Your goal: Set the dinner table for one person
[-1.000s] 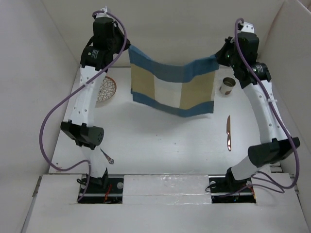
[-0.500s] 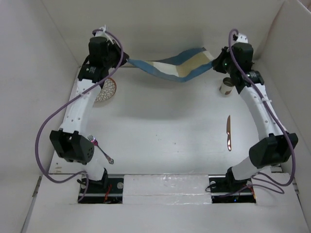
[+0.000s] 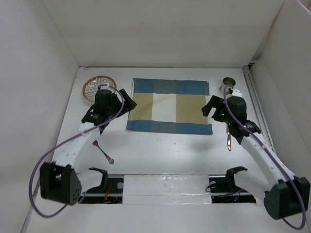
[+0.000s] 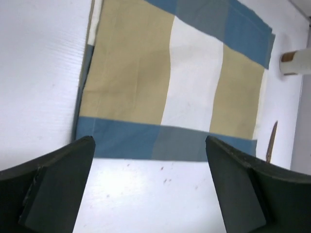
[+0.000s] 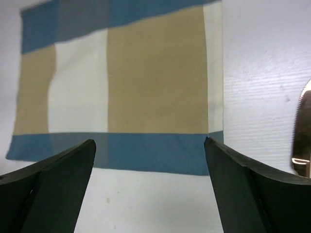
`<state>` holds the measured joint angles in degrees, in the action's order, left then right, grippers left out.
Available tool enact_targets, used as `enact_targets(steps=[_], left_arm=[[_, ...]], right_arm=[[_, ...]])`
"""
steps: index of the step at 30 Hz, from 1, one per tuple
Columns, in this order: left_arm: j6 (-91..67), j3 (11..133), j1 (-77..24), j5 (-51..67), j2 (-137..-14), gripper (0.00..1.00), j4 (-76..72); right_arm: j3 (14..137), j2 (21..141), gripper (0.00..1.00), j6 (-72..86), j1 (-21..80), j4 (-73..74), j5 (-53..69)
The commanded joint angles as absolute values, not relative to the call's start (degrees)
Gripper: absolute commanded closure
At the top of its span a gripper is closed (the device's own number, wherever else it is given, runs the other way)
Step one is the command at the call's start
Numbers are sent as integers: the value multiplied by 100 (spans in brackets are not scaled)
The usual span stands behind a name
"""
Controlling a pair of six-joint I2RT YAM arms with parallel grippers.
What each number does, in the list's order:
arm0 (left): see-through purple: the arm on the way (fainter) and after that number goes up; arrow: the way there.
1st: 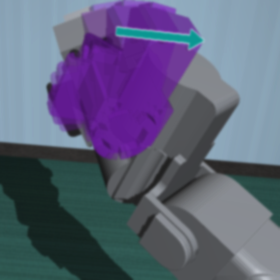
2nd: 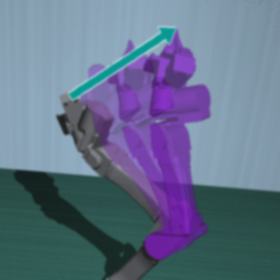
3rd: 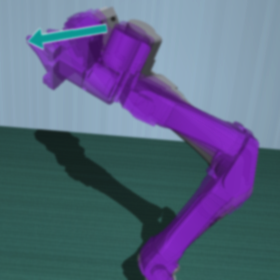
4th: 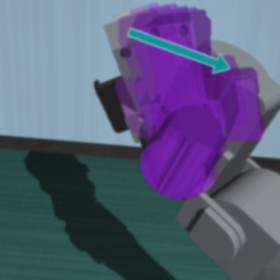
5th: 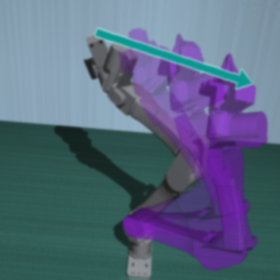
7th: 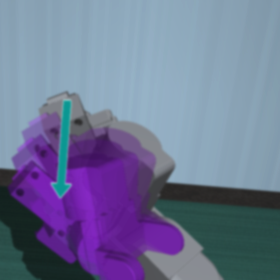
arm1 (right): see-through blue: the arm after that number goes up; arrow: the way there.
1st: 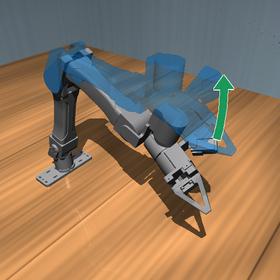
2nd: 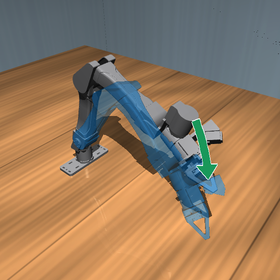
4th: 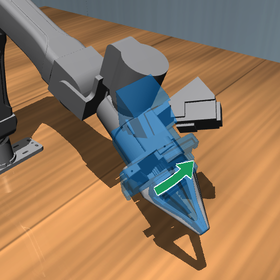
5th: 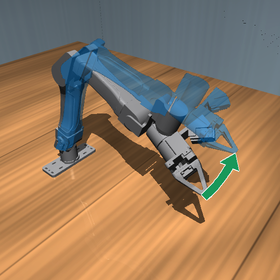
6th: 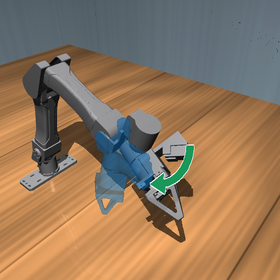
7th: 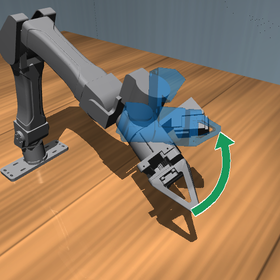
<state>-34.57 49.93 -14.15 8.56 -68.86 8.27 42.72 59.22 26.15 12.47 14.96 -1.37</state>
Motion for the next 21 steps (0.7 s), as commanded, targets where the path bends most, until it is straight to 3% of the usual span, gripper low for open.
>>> enact_targets(steps=[1, 4, 8, 13, 17, 21], left_arm=[[-3664, 4878, -1406, 574, -5742, 0, 808], [-3665, 5218, -1406, 247, -5204, 0, 1115], [-3665, 5476, -1406, 1094, -5597, 0, 766], [-3999, 5518, -1624, 1941, -7195, 0, -350], [-3823, 6729, -2327, 1548, -8952, 0, -72], [-3771, 7950, -2382, 1161, -10386, 0, 630]], right_arm=[[4402, 5134, 0, 2672, 1257, 1245, -562], [4737, 4914, 0, 2610, 1310, 1546, -738], [4956, 5605, 0, 2321, 1380, 1468, -563], [6150, 7941, 0, 1882, 1432, 1907, -309], [7467, 9821, 0, 1731, 1433, 2390, -517], [8268, 10737, 0, 1731, 1485, 2794, -589]])
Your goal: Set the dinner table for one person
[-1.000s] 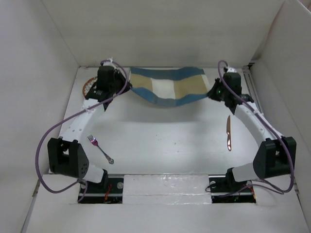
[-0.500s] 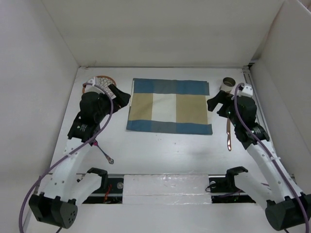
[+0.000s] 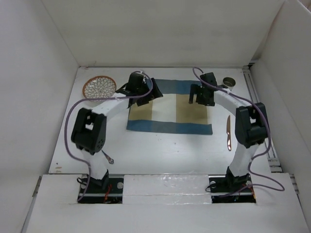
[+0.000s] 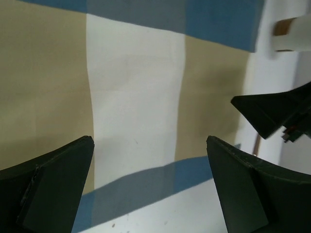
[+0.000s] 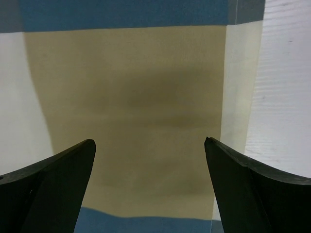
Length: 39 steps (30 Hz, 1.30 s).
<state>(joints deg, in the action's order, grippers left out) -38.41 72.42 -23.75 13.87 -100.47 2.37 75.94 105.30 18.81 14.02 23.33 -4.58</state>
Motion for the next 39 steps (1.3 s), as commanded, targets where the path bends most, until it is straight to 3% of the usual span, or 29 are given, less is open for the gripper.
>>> enact_targets(steps=[1, 9, 16, 39], left_arm=[[-3771, 8154, -2382, 856, -10615, 0, 850], [-3955, 8701, -2382, -61, -11829, 0, 1433], [-4288, 8499, -2382, -650, -11883, 0, 1547], [-4456, 8191, -2276, -519, -11619, 0, 1564]], right_arm=[[8366, 10862, 0, 1731, 1485, 2917, -658], [8376, 11171, 0, 1784, 1749, 2856, -826], [8490, 11610, 0, 1784, 1811, 3085, -1020], [10177, 12577, 0, 1547, 1705, 4200, -905]])
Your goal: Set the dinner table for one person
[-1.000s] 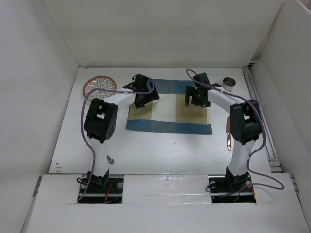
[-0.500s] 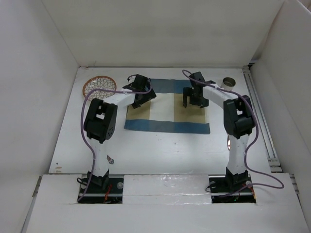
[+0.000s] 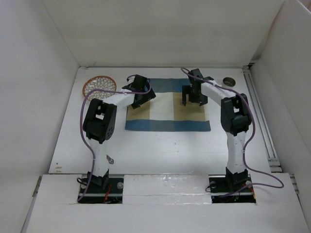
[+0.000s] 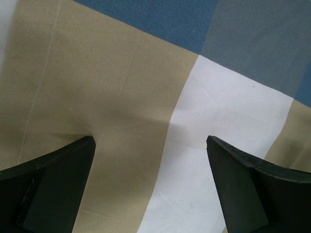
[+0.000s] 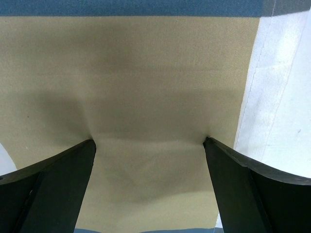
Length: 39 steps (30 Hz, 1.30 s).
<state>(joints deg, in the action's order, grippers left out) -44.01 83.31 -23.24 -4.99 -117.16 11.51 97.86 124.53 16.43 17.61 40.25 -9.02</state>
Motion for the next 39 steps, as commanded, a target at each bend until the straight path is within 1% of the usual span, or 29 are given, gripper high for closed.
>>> enact_targets(steps=[1, 7, 10, 14, 22, 25, 26, 27, 29, 30, 31, 33, 34, 36, 37, 39], left_arm=[[-4456, 8191, -2276, -519, -11619, 0, 1564], [-4456, 8261, -2276, -457, -11566, 0, 1564], [-4386, 8419, -2276, -457, -11497, 0, 1626], [-4245, 8884, -2276, -580, -11443, 0, 1898], [-4025, 9369, -2276, -387, -10759, 0, 1854], [-4025, 9492, -2215, -939, -10547, 0, 2223], [-4139, 9370, -2154, -1010, -10303, 0, 2224], [-4209, 9213, -1892, -1072, -10162, 0, 2224], [-4437, 8668, -1505, -1143, -9863, 0, 2162], [-4665, 8475, -1024, -1143, -9566, 0, 2162], [-4771, 8099, -767, -1143, -9441, 0, 2101], [-4913, 7780, -284, -1064, -9151, 0, 2101], [-4983, 7665, 128, -1011, -9149, 0, 2101], [-4983, 7497, 473, -1011, -9088, 0, 2048], [-4983, 7497, 762, -1011, -9227, 0, 2126], [-4983, 7497, 1018, -784, -9430, 0, 2127]], right_arm=[[10178, 12577, 0, 1547, 1705, 4201, -957], [10231, 12508, 0, 1547, 1652, 4271, -958], [9828, 12070, 0, 1599, 1652, 4026, -958], [9581, 11594, 0, 1705, 1600, 3868, -905], [9632, 10978, 0, 1705, 1600, 3735, -905], [9309, 10487, 0, 1705, 1784, 3569, -905], [9151, 10294, 0, 1705, 1836, 3464, -975], [8793, 9874, 0, 1705, 1889, 3367, -976], [8378, 9415, 0, 1767, 2021, 3042, -853], [8176, 9196, 0, 1767, 2161, 2954, -853], [7774, 8767, 0, 1845, 2232, 2884, -853], [7402, 8413, 0, 1846, 2399, 2585, -853], [7192, 8159, 0, 1846, 2452, 2584, -800], [7058, 7946, 0, 1846, 2549, 2636, -678], [6997, 7824, 0, 1846, 2601, 2637, -590], [6707, 7332, 0, 1846, 2654, 2506, -301]])
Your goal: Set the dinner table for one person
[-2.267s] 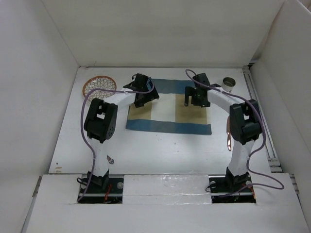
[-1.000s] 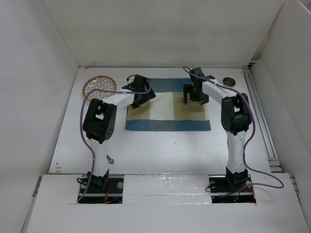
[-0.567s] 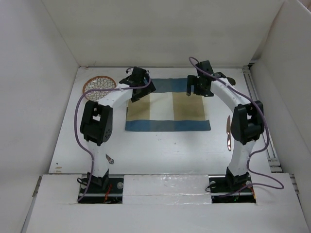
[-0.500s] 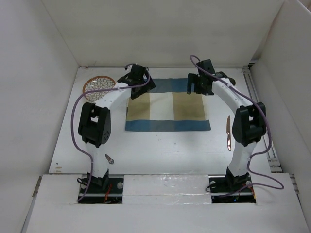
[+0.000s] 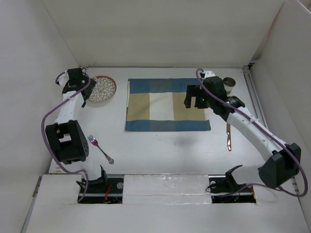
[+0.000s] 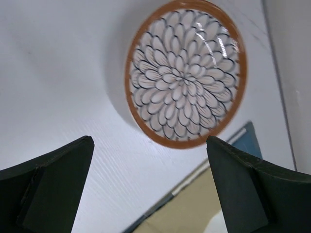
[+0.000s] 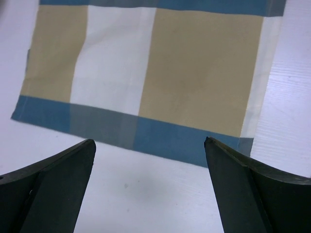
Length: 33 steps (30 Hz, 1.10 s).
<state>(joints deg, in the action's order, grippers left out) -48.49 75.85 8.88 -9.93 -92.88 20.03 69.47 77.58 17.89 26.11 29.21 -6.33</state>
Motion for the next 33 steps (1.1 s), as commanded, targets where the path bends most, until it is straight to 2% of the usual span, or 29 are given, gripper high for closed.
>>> enact_targets(steps=[1, 7, 13, 14, 15, 17, 18, 20, 22, 25, 26, 28, 33], left_arm=[[-4983, 7567, 1107, -782, -9674, 0, 2127], [-4983, 7752, 1230, -660, -10396, 0, 1934], [-5036, 8077, 1230, -589, -11223, 13, 1829], [-5036, 8077, 1230, -537, -11224, 21, 1776], [-5036, 8077, 1230, -536, -11285, 24, 1775], [-5089, 8024, 1230, -484, -11285, 40, 1705], [-5141, 7964, 1230, -483, -11346, 57, 1635], [-5142, 7963, 1230, -422, -11399, 71, 1635], [-5194, 7963, 1230, -361, -11531, 73, 1582], [-5194, 7963, 1230, -291, -11602, 81, 1582], [-5194, 7963, 1230, -290, -11654, 85, 1530], [-5194, 8024, 1230, -168, -11707, 100, 1529], [-5142, 7955, 1230, 97, -11295, 100, 1223]], right_arm=[[6619, 7147, 0, 1846, 2654, 2505, -12], [6364, 5837, 0, 1846, 2654, 2574, 570], [6240, 4932, 0, 1846, 2654, 2689, 1080], [6240, 4861, 0, 1846, 2654, 2750, 1081], [6240, 4791, 0, 1846, 2654, 2812, 1081], [6240, 4624, 0, 1846, 2654, 2813, 1081], [6240, 4623, 0, 1846, 2654, 2865, 1081], [6301, 4553, 0, 1846, 2654, 2865, 1081], [6371, 4553, 0, 1846, 2654, 2944, 1028], [6424, 4491, 0, 1846, 2654, 2997, 1028], [6425, 4439, 0, 1846, 2654, 2997, 1028], [6425, 4378, 0, 1846, 2654, 3067, 1028], [6478, 4255, 0, 1846, 2602, 3181, 923]])
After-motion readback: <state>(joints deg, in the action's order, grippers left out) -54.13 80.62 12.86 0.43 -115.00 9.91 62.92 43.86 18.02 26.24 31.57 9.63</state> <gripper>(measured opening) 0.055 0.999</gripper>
